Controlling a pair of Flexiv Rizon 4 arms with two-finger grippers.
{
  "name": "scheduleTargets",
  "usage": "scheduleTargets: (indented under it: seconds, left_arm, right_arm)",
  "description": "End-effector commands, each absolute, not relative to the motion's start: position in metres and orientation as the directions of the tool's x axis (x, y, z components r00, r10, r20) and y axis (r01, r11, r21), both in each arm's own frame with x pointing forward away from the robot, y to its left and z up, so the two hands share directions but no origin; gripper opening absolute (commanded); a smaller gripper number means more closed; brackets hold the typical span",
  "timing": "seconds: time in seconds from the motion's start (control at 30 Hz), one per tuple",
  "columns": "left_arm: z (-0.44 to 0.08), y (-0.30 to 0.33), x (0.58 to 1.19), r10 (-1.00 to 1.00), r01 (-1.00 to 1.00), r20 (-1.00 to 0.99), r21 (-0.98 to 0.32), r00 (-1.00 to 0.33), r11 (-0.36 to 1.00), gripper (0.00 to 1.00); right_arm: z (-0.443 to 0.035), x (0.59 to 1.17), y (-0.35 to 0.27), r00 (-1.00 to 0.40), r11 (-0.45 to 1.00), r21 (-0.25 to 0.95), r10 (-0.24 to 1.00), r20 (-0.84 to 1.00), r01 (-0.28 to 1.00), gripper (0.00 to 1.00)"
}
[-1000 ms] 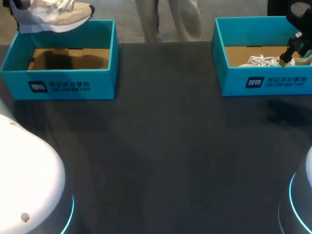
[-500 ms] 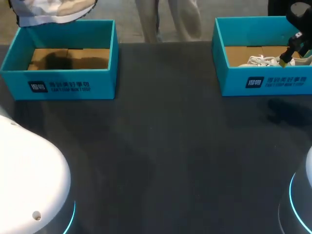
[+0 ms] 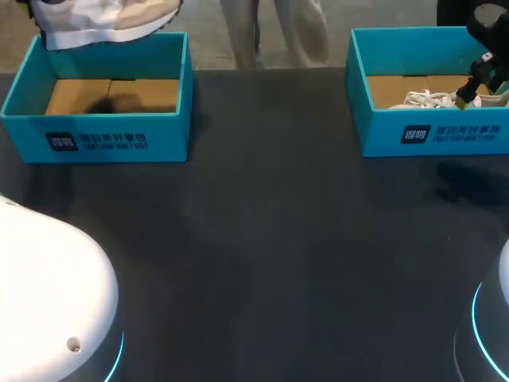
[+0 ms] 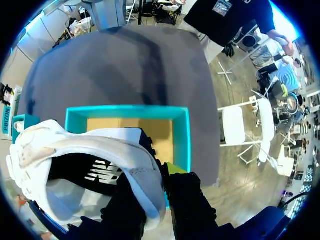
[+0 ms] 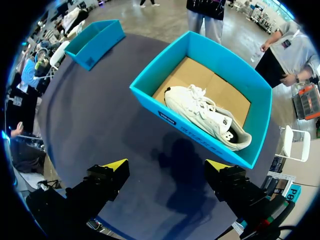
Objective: Take the shoe out of the shoebox, open the shoe tongue, remove and reinsert the insole, then place the shoe into the shoebox
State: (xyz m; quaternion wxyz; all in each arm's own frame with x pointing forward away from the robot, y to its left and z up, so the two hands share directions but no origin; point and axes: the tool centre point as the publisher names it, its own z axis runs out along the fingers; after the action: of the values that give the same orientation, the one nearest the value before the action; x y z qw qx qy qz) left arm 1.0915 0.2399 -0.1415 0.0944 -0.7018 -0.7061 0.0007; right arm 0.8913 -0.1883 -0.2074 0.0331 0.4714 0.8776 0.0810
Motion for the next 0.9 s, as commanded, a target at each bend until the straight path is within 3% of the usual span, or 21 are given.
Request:
scheduleTargets:
  seconds: [0.03,0.9]
  left_arm:
    - [-0.136,0.230,1.039,0.990,0.995,0.140,0.097,0.001,-0.015,0.00]
    - [-0.127,0.150,0.930,0.985,0.994,0.167,0.106,-0.042,0.024,0.00]
  right_arm:
    - [-0.207,0.892,-0.188,-0.554,0.543,0.171,0.833,0.019,0.822,1.00]
    - [-0.207,0.892,-0.188,-0.554,0.543,0.171,0.833,0.019,0.822,1.00]
